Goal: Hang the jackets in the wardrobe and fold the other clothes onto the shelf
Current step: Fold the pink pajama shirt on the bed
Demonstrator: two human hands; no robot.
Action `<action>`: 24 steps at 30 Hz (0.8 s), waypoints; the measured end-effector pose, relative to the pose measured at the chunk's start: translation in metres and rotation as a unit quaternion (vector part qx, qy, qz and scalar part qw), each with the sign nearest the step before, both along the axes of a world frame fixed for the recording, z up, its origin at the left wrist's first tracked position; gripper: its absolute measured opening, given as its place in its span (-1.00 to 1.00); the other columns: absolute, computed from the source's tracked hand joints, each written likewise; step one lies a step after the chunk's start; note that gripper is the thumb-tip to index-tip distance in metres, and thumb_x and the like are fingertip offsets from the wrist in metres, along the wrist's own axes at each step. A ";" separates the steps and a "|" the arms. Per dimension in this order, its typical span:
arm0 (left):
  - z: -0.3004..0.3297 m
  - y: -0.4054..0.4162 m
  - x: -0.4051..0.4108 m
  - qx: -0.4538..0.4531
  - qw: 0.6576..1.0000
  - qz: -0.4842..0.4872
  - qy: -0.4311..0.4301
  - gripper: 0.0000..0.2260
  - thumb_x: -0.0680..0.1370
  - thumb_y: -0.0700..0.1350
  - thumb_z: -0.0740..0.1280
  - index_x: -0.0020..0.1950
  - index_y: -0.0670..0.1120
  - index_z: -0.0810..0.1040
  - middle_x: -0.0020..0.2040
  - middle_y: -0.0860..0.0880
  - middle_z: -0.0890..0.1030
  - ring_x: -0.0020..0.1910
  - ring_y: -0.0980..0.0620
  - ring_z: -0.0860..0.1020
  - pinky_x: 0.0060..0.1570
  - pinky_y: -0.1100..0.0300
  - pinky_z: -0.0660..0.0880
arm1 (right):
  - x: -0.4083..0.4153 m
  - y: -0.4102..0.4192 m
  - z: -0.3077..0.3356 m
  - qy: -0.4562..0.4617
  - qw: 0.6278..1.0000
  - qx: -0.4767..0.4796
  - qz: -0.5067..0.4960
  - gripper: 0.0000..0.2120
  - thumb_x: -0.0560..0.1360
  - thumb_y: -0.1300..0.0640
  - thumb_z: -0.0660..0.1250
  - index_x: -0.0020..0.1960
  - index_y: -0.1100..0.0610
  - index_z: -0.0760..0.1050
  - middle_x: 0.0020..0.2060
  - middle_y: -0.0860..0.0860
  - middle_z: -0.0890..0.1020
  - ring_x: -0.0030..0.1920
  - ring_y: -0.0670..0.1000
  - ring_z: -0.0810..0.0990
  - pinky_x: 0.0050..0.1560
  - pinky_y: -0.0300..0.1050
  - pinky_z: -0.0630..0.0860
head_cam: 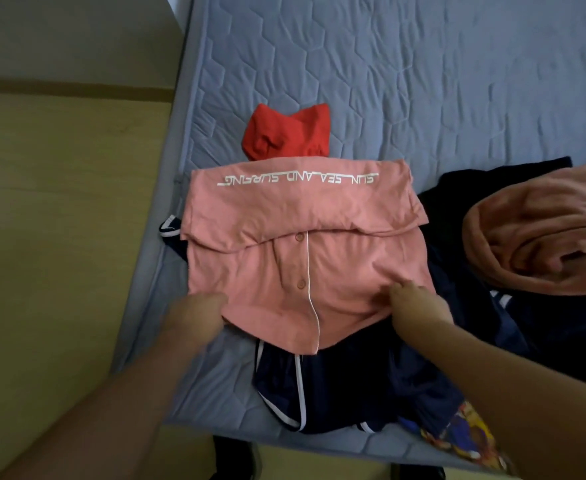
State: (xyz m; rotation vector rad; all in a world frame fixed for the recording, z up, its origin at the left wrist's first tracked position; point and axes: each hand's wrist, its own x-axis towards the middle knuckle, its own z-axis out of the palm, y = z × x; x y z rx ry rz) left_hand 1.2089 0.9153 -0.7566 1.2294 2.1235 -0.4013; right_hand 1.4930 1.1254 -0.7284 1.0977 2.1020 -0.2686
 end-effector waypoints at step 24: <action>-0.052 0.185 -0.159 0.178 0.944 0.254 0.108 -0.70 0.54 -0.02 0.17 0.18 -0.15 0.47 0.29 -0.20 0.44 0.30 -0.22 0.34 0.29 -0.09 0.30 | -0.115 0.211 -0.076 0.354 0.877 0.152 -0.288 -0.53 0.45 0.05 0.32 0.34 0.08 0.41 0.30 0.21 0.35 0.30 0.28 0.33 0.38 0.07 0.22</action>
